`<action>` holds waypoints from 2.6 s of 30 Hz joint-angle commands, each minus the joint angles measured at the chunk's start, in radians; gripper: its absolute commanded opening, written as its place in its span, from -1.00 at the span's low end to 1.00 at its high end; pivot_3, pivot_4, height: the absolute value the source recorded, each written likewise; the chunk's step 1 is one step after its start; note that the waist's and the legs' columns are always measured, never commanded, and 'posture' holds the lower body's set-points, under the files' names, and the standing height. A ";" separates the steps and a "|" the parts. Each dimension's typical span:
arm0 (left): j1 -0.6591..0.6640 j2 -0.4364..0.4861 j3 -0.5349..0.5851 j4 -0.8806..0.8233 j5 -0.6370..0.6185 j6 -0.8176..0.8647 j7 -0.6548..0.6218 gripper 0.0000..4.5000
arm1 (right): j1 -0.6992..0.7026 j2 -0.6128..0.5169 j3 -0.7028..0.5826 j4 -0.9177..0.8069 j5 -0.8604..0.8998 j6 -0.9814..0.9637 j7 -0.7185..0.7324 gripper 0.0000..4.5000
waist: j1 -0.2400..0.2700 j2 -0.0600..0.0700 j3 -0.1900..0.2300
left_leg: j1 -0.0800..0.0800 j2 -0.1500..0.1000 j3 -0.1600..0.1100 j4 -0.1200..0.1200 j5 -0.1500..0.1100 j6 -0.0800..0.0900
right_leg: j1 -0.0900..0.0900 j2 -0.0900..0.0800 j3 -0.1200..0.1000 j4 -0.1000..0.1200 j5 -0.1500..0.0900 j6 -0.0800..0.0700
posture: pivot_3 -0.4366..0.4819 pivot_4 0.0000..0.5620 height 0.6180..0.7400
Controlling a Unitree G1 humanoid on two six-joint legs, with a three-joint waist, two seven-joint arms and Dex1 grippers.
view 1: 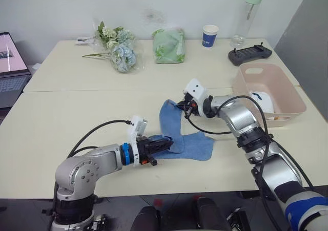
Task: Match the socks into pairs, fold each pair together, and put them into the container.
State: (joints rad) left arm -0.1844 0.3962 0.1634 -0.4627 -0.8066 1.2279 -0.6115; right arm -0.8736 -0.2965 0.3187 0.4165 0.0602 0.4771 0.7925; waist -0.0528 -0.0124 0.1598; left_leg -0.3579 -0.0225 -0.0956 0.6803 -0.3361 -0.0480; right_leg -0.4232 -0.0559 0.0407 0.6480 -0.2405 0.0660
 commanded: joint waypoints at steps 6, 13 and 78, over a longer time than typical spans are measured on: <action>0.122 0.314 -0.037 -0.108 0.019 -0.223 -0.284 0.10 | 0.123 -0.068 -0.082 -0.241 0.046 -0.032 0.041 0.32 | 0.003 0.001 0.000 | -0.001 0.000 0.000 -0.002 0.000 0.000 | -0.001 0.000 0.000 0.000 0.000 0.000 | -0.05 -0.47 1.00; -0.097 0.297 -0.049 0.147 0.142 -0.427 -0.244 0.89 | 0.313 -0.181 -0.109 -0.530 0.159 0.117 0.135 0.76 | 0.025 0.001 0.000 | 0.000 0.000 -0.001 -0.001 0.000 0.000 | 0.001 0.001 -0.001 -0.001 0.000 0.000 | -0.05 -0.47 1.00; -0.553 0.019 -0.246 1.090 0.731 -1.111 -0.319 -1.00 | 0.354 -0.197 -0.007 -0.613 0.258 0.365 0.080 -0.39 | 0.018 -0.001 0.000 | -0.001 -0.001 -0.002 0.001 0.000 0.001 | 0.000 0.001 -0.003 0.000 0.000 0.000 | -0.05 -0.47 1.00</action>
State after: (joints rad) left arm -0.7279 0.4065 -0.0843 0.6594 -0.0747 0.1242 -0.9278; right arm -0.5035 -0.4936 0.3366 -0.1715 0.2981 0.8394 0.8718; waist -0.0345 -0.0134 0.1595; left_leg -0.3593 -0.0234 -0.0978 0.6814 -0.3360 -0.0475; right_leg -0.4227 -0.0552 0.0376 0.6480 -0.2405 0.0661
